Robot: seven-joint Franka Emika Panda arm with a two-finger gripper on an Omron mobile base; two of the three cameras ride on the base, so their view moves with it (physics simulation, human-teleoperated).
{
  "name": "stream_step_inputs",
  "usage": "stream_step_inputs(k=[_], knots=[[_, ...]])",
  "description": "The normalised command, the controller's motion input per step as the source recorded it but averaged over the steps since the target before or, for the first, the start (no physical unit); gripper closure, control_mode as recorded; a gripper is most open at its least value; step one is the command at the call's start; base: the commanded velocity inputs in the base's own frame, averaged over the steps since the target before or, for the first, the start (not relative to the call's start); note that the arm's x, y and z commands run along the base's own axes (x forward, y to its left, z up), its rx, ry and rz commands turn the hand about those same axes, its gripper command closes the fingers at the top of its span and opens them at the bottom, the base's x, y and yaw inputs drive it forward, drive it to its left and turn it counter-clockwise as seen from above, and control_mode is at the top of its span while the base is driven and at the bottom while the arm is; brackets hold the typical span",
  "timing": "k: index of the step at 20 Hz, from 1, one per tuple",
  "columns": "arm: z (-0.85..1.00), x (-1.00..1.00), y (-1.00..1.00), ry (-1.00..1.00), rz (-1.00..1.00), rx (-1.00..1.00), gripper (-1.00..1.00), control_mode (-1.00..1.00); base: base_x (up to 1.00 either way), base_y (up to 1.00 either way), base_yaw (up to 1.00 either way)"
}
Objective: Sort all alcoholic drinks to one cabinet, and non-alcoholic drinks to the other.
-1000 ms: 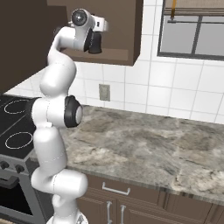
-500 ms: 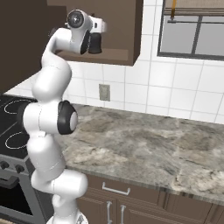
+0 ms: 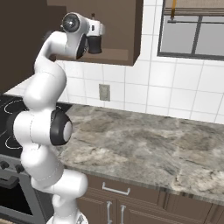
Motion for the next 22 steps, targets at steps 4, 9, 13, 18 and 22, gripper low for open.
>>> stream_step_inputs(k=[4, 9, 13, 18, 22], knots=[[0.02, -0.49, -0.06, 0.0, 0.0, 0.0, -1.0, -1.0, 0.0, 0.0, 0.0], [0.0, -0.53, -0.08, 0.0, 0.0, 0.0, -1.0, -1.0, 0.0, 0.0, 0.0], [0.0, -0.56, -0.08, 0.0, 0.0, 0.0, -1.0, -1.0, 0.0, 0.0, 0.0], [0.0, -0.59, -0.04, 0.0, 0.0, 0.0, -1.0, -1.0, 0.0, 0.0, 0.0], [0.0, -0.57, -0.02, 0.0, 0.0, 0.0, -1.0, -1.0, 0.0, 0.0, 0.0]])
